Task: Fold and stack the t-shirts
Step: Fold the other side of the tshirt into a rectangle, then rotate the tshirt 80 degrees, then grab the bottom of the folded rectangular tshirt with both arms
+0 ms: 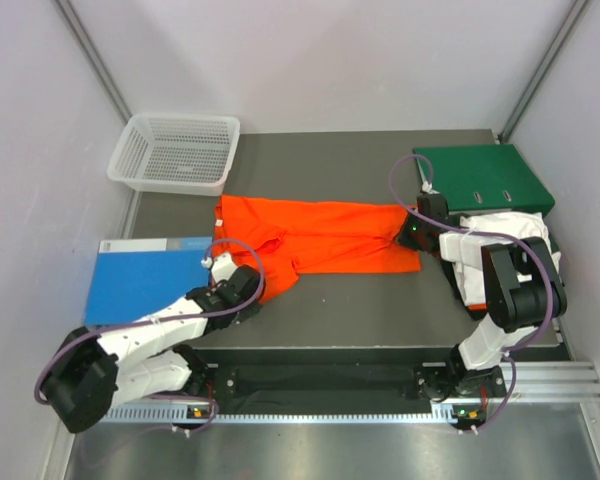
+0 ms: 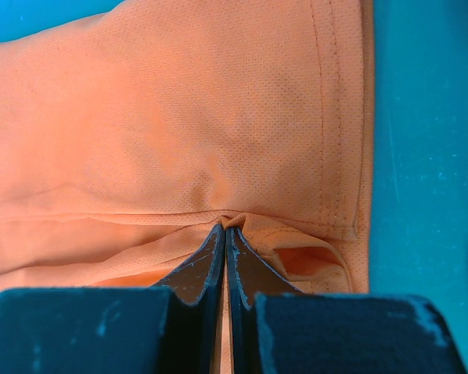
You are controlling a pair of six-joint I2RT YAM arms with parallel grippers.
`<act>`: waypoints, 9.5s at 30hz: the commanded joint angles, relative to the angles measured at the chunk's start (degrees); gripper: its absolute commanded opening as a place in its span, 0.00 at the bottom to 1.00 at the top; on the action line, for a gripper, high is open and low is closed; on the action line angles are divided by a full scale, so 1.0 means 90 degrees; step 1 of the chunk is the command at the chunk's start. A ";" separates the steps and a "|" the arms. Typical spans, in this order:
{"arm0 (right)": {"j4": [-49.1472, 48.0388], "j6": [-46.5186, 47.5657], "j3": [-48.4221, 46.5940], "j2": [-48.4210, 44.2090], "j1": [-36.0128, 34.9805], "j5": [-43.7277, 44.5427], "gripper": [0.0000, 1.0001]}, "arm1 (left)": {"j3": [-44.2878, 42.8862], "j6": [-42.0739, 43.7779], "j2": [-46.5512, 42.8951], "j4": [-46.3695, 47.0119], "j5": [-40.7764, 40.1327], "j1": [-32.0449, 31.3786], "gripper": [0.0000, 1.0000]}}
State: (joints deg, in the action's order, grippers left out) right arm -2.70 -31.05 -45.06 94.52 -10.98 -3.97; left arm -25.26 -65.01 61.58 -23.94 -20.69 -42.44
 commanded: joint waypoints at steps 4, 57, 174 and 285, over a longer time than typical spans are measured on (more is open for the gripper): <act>-0.0101 0.0061 0.0045 -0.0063 0.0068 -0.0057 0.00 | -0.0747 0.0104 -0.1051 -0.1508 -0.1002 -0.0031 0.00; -0.0247 0.0022 0.0046 -0.0278 0.0322 0.0050 0.03 | -0.5172 0.3288 0.3860 0.0141 -0.0807 0.2273 0.00; 0.4588 0.1477 -0.2357 0.0855 -0.2403 0.1800 0.02 | -1.0831 0.4324 0.8581 -0.2438 -0.0213 0.2469 0.99; 0.0085 -0.0731 0.2448 -0.2572 -0.2051 -0.3359 0.00 | -0.0464 0.0250 0.0198 -0.0435 0.1031 -0.1008 0.00</act>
State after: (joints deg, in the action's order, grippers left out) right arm -3.07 -41.28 -19.11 75.85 -28.77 -37.34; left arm -25.43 -65.49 64.55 -19.99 -5.98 -51.33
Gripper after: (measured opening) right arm 0.015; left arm 0.020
